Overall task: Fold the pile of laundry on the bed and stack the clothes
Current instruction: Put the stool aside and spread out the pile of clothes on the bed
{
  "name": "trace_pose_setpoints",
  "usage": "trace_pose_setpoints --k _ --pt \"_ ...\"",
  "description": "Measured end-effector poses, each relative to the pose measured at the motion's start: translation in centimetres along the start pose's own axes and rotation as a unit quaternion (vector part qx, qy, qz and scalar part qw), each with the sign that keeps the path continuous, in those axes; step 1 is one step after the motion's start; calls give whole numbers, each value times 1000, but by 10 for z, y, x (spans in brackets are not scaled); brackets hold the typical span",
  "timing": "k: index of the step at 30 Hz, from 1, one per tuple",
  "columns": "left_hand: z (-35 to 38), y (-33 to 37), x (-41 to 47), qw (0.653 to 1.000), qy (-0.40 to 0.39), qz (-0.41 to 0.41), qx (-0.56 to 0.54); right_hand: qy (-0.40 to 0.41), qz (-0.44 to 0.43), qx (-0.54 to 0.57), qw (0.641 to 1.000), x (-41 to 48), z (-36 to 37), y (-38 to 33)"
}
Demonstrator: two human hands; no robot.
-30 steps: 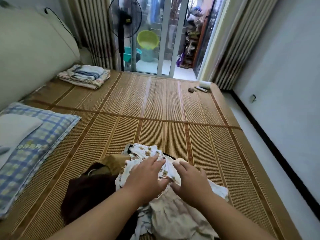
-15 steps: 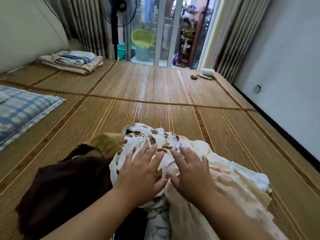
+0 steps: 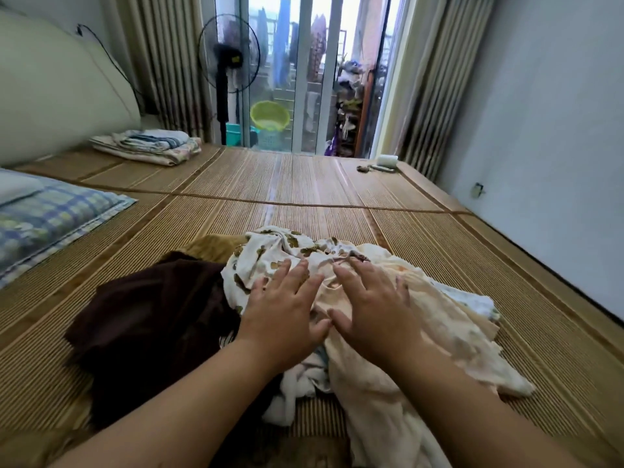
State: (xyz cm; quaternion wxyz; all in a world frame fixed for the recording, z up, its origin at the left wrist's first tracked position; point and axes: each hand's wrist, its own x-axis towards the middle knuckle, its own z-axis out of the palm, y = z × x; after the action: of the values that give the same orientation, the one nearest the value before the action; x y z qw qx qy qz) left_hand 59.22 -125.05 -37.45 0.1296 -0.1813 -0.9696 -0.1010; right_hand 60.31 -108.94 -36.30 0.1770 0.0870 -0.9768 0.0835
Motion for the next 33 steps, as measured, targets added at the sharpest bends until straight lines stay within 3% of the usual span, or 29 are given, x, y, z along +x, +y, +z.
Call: trace_pose_setpoints --k 12,18,25,33 --pt "-50 -9 -69 998 46 11 -33 -14 -13 -35 999 -54 -39 -36" --pt "-38 -32 -79 998 21 37 -41 -9 0 -35 999 -58 -14 -50" --pt "-3 -45 -70 998 -44 -4 -48 -53 12 -6 999 -30 14 -46" --pt "-11 -34 -57 998 -58 3 7 -48 10 39 998 -26 23 -31"
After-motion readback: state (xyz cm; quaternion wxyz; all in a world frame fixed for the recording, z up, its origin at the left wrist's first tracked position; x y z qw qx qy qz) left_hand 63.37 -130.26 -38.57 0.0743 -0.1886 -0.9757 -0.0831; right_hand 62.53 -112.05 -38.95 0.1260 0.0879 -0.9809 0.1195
